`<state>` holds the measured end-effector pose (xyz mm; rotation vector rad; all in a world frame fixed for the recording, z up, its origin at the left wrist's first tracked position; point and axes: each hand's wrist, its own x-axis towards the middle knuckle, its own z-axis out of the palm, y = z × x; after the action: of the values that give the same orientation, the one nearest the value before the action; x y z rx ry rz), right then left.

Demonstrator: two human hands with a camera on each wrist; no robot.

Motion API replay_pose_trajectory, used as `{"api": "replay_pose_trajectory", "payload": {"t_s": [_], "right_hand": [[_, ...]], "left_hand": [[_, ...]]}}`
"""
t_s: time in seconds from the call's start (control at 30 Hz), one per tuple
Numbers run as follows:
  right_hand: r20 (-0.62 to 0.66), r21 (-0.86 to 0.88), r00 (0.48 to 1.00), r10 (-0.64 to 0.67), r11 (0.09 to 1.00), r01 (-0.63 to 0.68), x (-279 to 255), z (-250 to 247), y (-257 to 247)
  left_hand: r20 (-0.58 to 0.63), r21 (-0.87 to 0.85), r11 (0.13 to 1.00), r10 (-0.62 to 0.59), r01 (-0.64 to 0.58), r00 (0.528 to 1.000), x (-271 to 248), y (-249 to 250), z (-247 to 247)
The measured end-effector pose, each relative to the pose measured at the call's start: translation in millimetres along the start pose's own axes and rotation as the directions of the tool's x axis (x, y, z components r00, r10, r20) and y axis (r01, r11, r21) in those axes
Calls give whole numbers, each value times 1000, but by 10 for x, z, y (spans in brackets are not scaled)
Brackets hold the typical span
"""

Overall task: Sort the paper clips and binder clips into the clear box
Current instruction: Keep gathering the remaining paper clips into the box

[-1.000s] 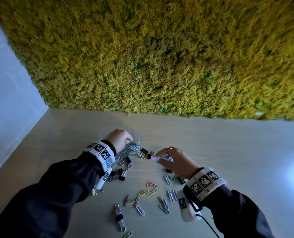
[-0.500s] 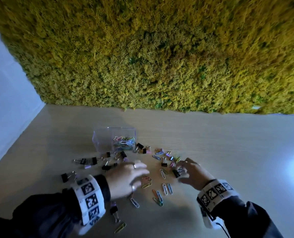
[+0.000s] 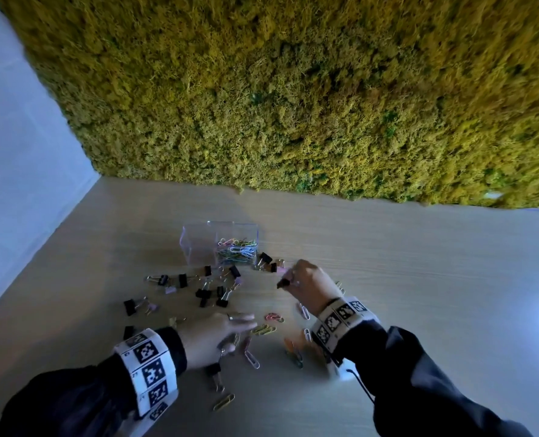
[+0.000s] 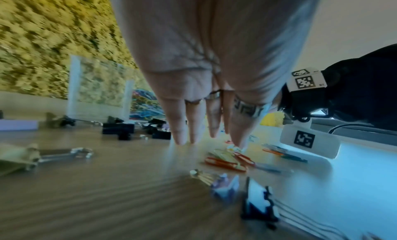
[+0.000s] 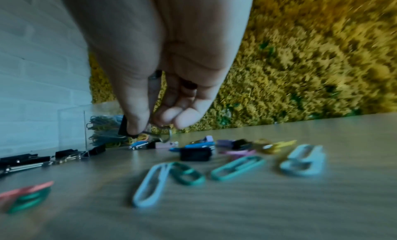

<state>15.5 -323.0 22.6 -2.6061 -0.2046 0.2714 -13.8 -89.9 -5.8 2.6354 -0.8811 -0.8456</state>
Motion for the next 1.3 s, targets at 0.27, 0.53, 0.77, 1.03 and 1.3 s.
{"api": "replay_pose_trajectory", "payload": {"t_s": [0.27, 0.53, 0.77, 1.03, 1.3], "right_hand": [[-262, 137, 954, 146, 984, -113, 78, -290, 383], [-3, -100, 987, 158, 982, -158, -79, -102, 805], [33, -80, 990, 140, 987, -137, 41, -202, 761], [46, -37, 979, 197, 980, -196, 30, -450, 722], [88, -90, 985, 149, 986, -141, -397, -42, 835]], "left_hand": [[-50, 31, 999, -4, 6, 999, 99, 406, -282], [118, 288, 954, 52, -84, 992, 833, 924, -520], [138, 379, 924, -12, -42, 990, 784, 851, -392], [164, 180, 978, 73, -102, 984, 500, 881, -344], [183, 375, 920, 44, -111, 982, 952, 758, -339]]}}
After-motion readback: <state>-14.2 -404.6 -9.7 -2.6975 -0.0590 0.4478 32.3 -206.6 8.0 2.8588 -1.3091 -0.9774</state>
